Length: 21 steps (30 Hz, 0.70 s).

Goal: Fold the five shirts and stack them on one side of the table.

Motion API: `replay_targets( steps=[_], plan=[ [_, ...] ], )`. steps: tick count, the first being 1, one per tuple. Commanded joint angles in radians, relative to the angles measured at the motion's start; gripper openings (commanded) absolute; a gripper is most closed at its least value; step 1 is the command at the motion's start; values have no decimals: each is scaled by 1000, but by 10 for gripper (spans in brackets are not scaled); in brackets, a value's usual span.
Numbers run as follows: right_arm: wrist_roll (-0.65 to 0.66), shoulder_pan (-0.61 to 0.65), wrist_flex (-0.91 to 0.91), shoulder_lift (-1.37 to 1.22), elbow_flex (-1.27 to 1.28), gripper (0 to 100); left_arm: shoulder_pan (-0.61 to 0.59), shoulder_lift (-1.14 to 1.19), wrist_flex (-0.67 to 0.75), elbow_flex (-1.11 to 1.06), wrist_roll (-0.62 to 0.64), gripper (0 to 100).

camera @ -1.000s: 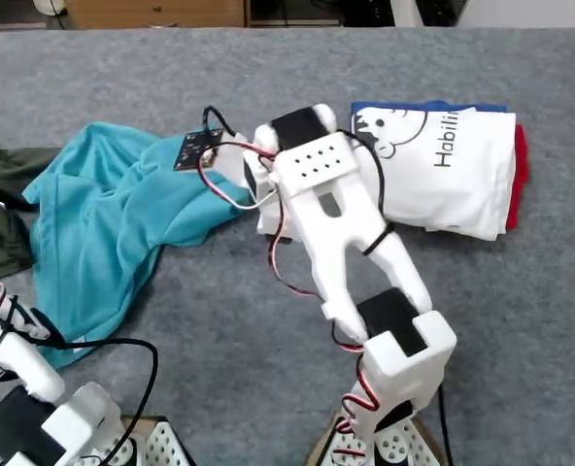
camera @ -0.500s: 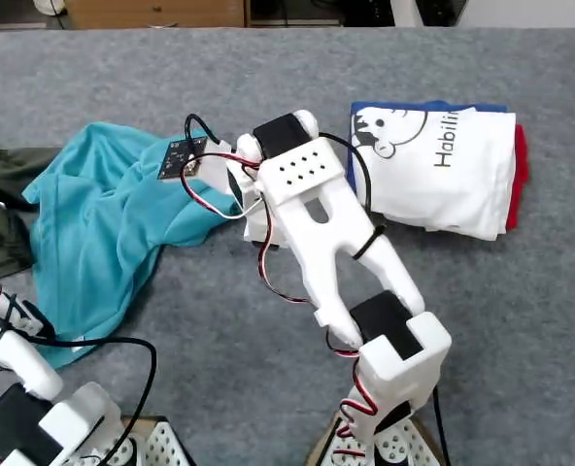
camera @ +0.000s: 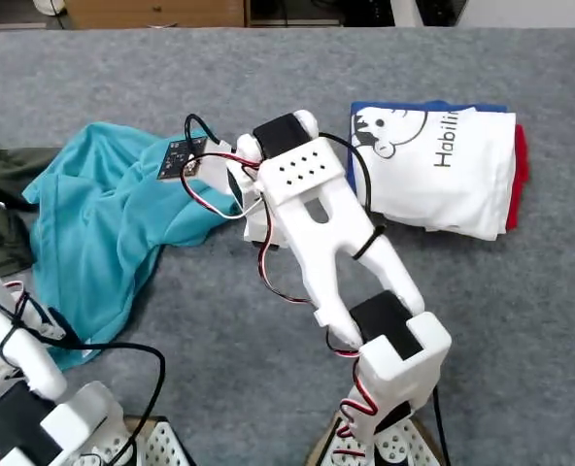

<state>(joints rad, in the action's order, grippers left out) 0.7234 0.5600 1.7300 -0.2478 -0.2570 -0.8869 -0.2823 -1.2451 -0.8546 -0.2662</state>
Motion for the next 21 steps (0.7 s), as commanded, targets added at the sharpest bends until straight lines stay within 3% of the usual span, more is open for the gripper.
replay_targets(
  steps=[1,8,14,21],
  plan=[
    [-11,15,8,12,-44,2,12,-5,35,14,23,178],
    [-11,10,8,12,-44,2,14,-4,49,6,14,173],
    [-11,10,8,12,-44,2,20,-2,51,5,12,24],
    [-11,10,8,12,-44,2,20,-4,43,5,12,19]
  ],
)
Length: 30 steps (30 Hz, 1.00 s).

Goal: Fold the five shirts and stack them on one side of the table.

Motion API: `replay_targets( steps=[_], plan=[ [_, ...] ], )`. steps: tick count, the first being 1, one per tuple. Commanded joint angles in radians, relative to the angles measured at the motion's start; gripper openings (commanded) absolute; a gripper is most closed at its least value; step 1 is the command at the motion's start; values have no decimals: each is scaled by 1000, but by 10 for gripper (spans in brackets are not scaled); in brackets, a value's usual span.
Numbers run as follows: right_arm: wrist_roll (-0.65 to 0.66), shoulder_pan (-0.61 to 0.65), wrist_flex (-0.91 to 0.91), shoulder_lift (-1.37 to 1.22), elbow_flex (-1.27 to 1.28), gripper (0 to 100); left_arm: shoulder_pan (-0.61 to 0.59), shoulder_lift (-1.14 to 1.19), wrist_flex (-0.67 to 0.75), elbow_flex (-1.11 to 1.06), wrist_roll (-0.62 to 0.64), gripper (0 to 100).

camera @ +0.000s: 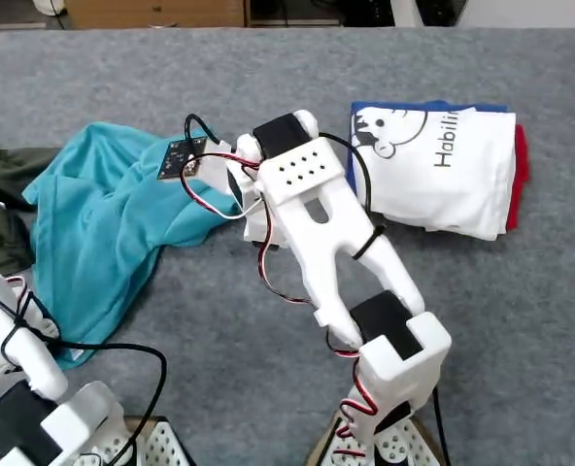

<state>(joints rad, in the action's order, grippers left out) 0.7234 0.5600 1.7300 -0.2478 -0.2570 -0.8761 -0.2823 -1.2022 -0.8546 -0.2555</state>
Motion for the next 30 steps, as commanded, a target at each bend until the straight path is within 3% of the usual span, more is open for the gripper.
replay_targets(
  steps=[1,7,10,14,17,24,30],
  plan=[
    [-11,10,8,12,-44,2,9,-4,0,6,2,19],
    [-17,21,3,7,-71,2,0,-15,-28,52,-41,19],
    [-91,36,-3,-1,-143,9,-21,-15,-86,118,-46,19],
    [-118,38,-66,-67,-205,115,-92,-15,-103,232,0,19],
    [-124,56,-118,-170,-237,164,-158,-15,-103,336,68,19],
    [-129,91,-313,-510,-389,164,-219,-15,-101,480,172,19],
    [-130,96,-334,-794,-713,163,-222,-13,-78,483,184,19]
  ],
)
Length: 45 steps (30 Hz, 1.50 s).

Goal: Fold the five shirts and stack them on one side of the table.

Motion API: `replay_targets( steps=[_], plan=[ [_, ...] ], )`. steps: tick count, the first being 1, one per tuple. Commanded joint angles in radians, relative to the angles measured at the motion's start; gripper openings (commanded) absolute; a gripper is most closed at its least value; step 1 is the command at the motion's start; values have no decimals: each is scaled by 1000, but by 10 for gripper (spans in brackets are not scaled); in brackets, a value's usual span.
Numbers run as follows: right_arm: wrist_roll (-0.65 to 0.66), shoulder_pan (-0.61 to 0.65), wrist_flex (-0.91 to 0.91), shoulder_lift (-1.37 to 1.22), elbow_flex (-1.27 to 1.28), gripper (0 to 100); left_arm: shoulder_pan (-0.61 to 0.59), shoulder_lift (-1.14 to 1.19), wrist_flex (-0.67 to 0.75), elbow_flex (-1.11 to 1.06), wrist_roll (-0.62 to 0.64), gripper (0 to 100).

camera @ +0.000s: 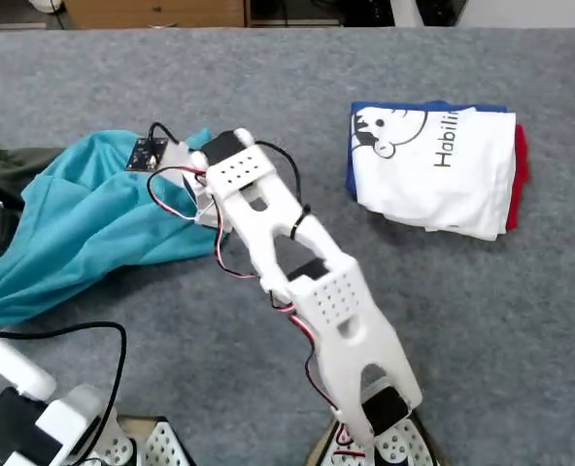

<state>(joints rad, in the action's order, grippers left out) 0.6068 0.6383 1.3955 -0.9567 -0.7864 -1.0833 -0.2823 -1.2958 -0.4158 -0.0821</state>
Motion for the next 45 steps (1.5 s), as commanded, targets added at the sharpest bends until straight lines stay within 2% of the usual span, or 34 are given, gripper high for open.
replay_targets(
  steps=[1,3,6,9,12,16,19,27,34,41,45],
  plan=[
    [-14,24,29,-122,-251,163,-15,-12,15,46,11,19],
    [-14,25,120,-188,-387,134,-15,-12,15,46,9,19],
    [-14,25,259,-266,-598,0,-15,-13,15,46,9,19],
    [-14,13,384,-325,-792,18,-14,-13,15,48,8,19],
    [-26,-15,393,-340,-888,2,-9,-13,15,49,8,19],
    [-72,-33,393,-234,-834,2,-9,-15,15,54,2,19],
    [-97,-39,393,-102,-757,2,-14,-16,14,52,-69,19],
    [-92,-47,393,383,-340,2,-17,-73,12,48,-141,19],
    [-95,-48,390,794,-58,2,41,-328,9,41,-141,19],
    [-98,-50,390,1055,-22,2,132,-653,15,-84,-141,19],
    [-144,-62,367,1124,-18,2,175,-825,52,-204,-141,19]
  ],
)
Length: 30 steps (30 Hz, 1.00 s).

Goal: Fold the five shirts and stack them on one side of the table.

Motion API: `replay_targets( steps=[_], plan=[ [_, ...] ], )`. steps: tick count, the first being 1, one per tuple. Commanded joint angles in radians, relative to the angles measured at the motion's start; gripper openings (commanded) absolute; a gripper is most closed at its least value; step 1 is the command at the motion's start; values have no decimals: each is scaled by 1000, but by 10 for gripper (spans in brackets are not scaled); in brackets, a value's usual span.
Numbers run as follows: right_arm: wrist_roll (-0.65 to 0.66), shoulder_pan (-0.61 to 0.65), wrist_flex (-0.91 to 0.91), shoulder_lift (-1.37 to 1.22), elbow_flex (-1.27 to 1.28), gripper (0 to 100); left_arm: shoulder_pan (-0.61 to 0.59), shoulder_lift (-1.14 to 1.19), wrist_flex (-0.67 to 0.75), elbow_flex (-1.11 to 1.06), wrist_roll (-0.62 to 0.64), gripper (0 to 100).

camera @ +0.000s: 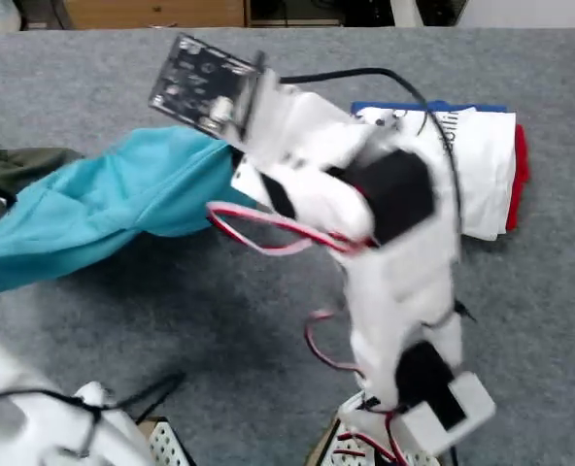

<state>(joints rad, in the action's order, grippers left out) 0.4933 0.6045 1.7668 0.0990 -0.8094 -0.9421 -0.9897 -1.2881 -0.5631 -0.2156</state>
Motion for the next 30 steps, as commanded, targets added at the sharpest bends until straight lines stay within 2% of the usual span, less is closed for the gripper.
replay_targets(
  steps=[1,7,13,21,30],
  plan=[
    [-41,-39,-20,67,5,2,43,-156,77,-100,-8,19],
    [-48,-70,-144,-71,31,2,103,-302,338,-364,-8,19],
    [-46,-71,-275,-323,10,2,132,-229,496,-451,-8,19],
    [-44,-71,-364,-645,-142,2,135,133,605,-347,-8,19],
    [-41,-68,-359,-938,-433,5,135,634,608,-11,-3,19]
  ],
)
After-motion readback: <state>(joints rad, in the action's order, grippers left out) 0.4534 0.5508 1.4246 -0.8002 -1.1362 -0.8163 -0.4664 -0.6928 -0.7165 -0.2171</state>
